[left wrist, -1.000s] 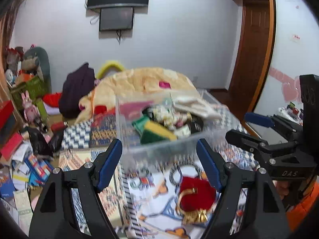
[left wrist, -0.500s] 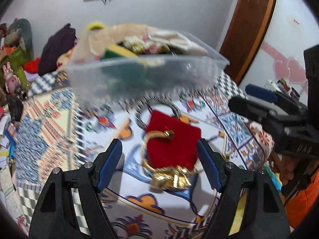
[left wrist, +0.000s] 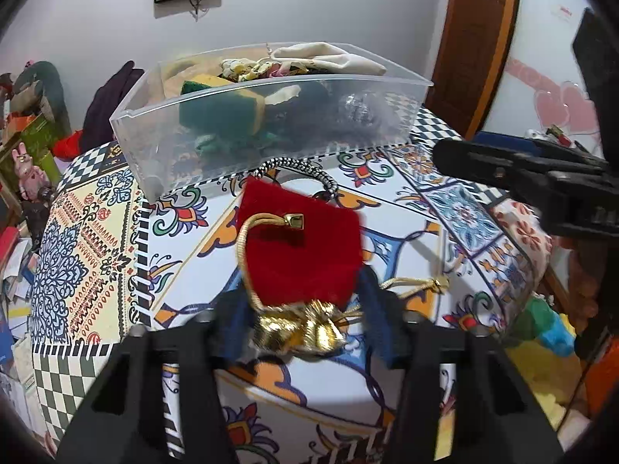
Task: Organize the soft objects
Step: 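Grasp the red velvet pouch with left tool while right tool grasps the beaded bracelet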
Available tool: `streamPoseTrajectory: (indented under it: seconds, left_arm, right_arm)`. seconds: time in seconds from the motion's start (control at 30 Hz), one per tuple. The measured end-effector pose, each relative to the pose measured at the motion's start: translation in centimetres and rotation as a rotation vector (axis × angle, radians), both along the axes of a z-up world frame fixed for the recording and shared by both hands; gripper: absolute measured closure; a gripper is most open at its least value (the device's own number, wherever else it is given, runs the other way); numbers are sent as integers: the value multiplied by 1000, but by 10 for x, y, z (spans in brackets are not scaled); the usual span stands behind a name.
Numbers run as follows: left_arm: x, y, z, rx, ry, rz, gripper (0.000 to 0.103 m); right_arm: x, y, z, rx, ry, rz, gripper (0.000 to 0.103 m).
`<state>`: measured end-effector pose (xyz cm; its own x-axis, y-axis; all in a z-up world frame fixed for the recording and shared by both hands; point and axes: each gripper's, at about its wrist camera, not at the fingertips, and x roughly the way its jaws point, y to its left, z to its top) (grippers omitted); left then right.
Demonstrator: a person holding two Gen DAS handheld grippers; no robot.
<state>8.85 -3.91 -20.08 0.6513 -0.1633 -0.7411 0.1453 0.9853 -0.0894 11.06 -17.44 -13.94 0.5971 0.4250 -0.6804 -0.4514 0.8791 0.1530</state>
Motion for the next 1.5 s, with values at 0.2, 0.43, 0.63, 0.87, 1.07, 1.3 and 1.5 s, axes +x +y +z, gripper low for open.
streamPoseTrajectory:
  seconds: [0.2,0.43,0.63,0.87,1.07,1.3,1.5]
  left_arm:
    - [-17,21,13,-11,-42,36,77]
    - [-29,52,39,-11,-125,126,77]
    - [-24,77,53,-27,-157,197,77]
    - [-24,92,59,-34,-179,236,77]
    - [-23,92,61,-39,-191,237,77]
    - [-19,87,72,-34,-222,222,77]
    - [-11,82,87,-25,-256,210,77]
  right_arm:
    - [2,8,-4,-7,15,13,19]
    - [7,37,-16,-35,52,84,19]
    - [17,67,-27,-60,91,150,19]
    - [25,93,-35,-89,119,219,21]
    - [18,102,-37,-184,43,220,61]
    - [23,78,-33,-99,74,190,92]
    - [14,52,-15,-13,51,169,92]
